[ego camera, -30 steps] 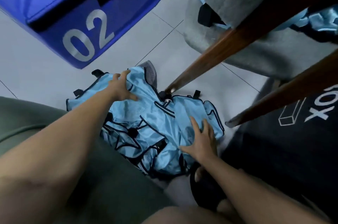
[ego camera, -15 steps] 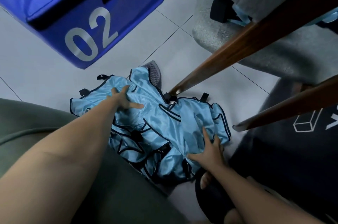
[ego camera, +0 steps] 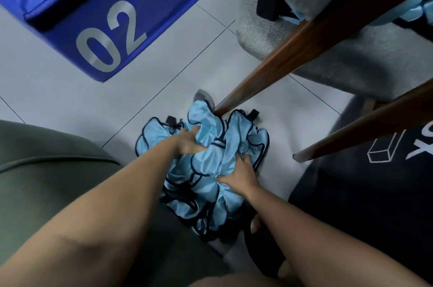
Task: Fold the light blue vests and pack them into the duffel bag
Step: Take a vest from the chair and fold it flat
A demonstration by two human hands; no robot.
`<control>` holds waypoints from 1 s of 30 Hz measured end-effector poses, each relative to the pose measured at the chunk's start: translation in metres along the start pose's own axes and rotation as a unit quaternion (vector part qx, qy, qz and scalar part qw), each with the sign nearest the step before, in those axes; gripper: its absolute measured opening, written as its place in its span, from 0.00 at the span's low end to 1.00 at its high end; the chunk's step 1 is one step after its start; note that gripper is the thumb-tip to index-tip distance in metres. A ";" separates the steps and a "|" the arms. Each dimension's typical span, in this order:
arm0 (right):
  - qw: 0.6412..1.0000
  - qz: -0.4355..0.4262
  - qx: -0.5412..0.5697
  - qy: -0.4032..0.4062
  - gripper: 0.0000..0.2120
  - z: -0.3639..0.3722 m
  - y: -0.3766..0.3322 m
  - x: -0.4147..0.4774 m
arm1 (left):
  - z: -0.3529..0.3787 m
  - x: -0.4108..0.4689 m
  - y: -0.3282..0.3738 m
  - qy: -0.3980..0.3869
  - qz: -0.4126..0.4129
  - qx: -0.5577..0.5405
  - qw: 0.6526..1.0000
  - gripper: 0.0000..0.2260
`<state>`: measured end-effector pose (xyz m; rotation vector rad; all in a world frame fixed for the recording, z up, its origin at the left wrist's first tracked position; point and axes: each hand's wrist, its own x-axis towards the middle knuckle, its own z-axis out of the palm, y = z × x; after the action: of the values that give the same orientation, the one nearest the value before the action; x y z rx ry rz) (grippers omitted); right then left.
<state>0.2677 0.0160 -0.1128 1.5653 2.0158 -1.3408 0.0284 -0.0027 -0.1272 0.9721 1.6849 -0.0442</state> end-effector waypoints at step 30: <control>0.926 -0.355 0.017 0.125 0.41 -0.202 -0.201 -0.238 | -0.131 -0.389 0.140 0.222 0.162 -0.151 0.950 0.30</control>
<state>0.2499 0.0252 0.2578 1.0787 2.9096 -1.4430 0.0202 -0.0678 0.3012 1.0607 1.8383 0.6779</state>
